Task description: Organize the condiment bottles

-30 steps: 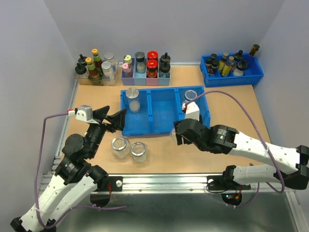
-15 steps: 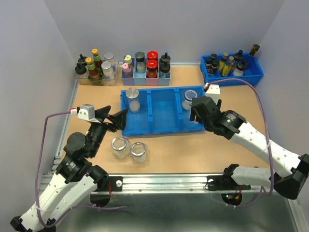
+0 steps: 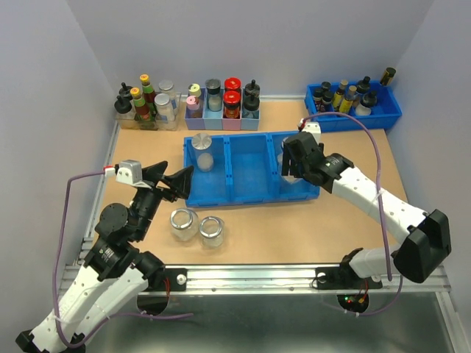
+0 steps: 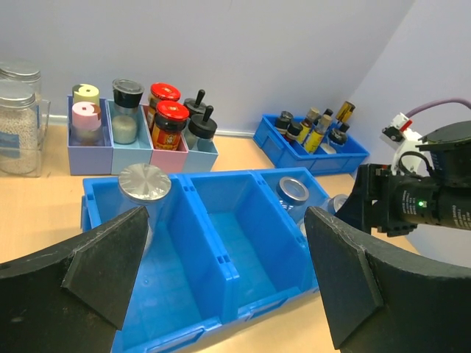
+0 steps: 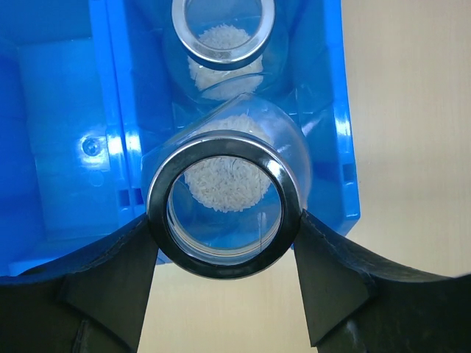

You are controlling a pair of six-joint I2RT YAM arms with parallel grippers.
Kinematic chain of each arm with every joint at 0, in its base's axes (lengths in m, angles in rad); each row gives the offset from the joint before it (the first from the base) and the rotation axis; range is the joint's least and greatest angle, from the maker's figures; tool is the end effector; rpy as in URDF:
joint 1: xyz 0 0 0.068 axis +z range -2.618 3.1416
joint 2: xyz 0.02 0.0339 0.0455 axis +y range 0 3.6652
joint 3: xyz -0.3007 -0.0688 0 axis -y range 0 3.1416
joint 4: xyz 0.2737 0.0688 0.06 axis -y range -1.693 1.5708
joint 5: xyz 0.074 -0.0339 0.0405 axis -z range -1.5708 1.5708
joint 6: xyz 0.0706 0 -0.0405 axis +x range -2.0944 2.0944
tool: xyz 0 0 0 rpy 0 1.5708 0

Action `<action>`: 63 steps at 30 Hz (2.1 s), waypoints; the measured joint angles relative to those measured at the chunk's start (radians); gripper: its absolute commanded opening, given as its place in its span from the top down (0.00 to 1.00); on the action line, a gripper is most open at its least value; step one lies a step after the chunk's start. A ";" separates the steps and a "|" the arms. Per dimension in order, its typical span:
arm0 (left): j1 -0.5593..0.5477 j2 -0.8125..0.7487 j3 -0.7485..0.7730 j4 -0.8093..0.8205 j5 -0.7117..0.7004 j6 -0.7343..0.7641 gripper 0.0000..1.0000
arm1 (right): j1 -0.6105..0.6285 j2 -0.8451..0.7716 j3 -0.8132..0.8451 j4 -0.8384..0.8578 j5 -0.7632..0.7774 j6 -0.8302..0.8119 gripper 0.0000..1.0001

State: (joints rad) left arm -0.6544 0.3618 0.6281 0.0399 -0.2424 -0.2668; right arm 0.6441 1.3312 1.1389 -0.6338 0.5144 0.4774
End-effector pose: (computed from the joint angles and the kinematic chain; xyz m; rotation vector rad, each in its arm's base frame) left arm 0.1079 -0.0614 0.3928 0.0378 1.2996 -0.6382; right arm 0.2772 0.1647 0.3126 0.0431 2.2653 -0.0339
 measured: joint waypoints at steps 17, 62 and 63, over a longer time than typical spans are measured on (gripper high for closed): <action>0.000 -0.005 0.000 0.000 0.003 -0.001 0.01 | -0.121 0.186 -0.003 0.083 -0.109 -0.009 1.00; 0.000 -0.034 -0.014 -0.003 -0.004 -0.005 0.01 | -0.032 -0.070 0.055 0.158 -0.297 -0.084 0.00; 0.000 -0.030 -0.014 -0.003 -0.005 -0.005 0.01 | 0.024 -0.085 0.046 0.160 -0.332 -0.107 0.00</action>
State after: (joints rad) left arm -0.6544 0.3317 0.6140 0.0368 -0.2478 -0.2718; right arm 0.6682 1.2461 1.1847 -0.4740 0.1825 0.3706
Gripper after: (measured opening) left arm 0.985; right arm 0.997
